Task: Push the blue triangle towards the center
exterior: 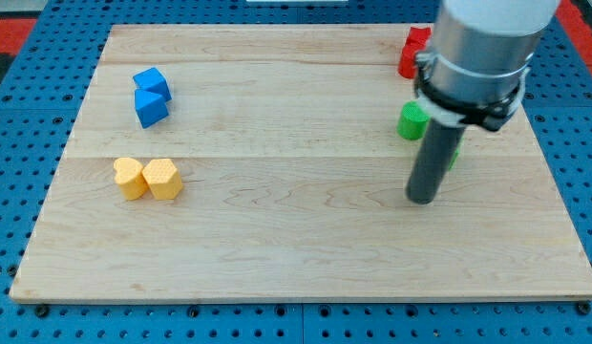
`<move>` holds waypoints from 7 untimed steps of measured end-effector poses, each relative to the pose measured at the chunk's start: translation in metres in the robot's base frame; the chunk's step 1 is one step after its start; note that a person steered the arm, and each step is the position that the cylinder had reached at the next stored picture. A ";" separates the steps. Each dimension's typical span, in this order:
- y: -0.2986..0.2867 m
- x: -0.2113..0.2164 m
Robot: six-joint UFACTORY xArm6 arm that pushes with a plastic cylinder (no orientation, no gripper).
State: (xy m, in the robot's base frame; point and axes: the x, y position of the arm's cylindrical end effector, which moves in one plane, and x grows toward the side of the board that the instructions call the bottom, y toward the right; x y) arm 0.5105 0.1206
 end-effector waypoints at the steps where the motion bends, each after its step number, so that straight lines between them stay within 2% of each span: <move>1: -0.030 0.004; 4: -0.083 0.004; 7: -0.099 0.011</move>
State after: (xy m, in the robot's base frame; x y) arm 0.5216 0.0217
